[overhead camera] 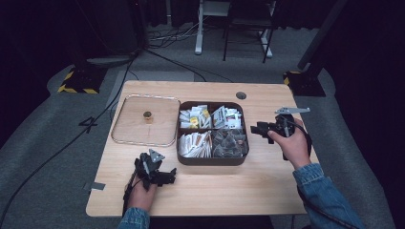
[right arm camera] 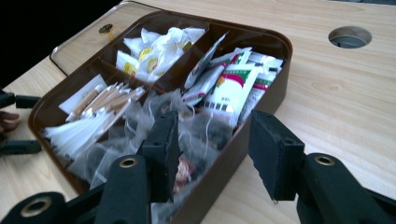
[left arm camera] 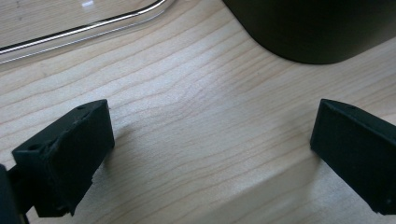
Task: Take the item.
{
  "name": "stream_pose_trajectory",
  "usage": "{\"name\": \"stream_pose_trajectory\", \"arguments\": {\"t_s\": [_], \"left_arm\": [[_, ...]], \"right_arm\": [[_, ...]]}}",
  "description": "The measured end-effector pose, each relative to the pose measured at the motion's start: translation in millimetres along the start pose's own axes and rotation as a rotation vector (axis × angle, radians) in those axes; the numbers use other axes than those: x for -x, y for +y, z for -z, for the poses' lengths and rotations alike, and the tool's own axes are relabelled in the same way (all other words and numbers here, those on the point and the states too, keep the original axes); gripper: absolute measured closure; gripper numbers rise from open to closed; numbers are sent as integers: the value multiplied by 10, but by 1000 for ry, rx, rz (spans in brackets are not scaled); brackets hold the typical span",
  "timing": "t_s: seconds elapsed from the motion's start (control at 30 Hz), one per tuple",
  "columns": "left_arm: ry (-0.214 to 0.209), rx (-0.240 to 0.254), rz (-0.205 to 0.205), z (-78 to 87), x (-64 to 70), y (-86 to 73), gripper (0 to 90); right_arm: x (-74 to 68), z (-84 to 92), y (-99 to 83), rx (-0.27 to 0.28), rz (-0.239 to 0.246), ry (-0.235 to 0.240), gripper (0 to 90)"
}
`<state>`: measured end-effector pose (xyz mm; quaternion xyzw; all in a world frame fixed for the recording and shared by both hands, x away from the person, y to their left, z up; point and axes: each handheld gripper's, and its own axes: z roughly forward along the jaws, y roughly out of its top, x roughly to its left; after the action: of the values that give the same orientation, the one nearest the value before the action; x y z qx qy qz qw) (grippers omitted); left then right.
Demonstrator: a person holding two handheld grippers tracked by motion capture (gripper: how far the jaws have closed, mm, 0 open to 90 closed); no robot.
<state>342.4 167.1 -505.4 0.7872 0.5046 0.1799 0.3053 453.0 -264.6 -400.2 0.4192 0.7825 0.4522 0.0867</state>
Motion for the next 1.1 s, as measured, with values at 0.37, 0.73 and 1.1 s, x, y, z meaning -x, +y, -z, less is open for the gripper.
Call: {"name": "stream_pose_trajectory", "arguments": {"t_s": [0.37, 0.73, 1.1], "left_arm": [[12, 2, 14, 7, -13, -9, 1], [13, 2, 15, -1, -15, 1, 0], [13, 3, 17, -7, -17, 6, 0]], "right_arm": [[-14, -299, 413, -7, 30, -19, 541], [-21, -713, 694, -64, -1, -29, 548], [73, -1060, 692, -103, -93, -31, 543]]}}
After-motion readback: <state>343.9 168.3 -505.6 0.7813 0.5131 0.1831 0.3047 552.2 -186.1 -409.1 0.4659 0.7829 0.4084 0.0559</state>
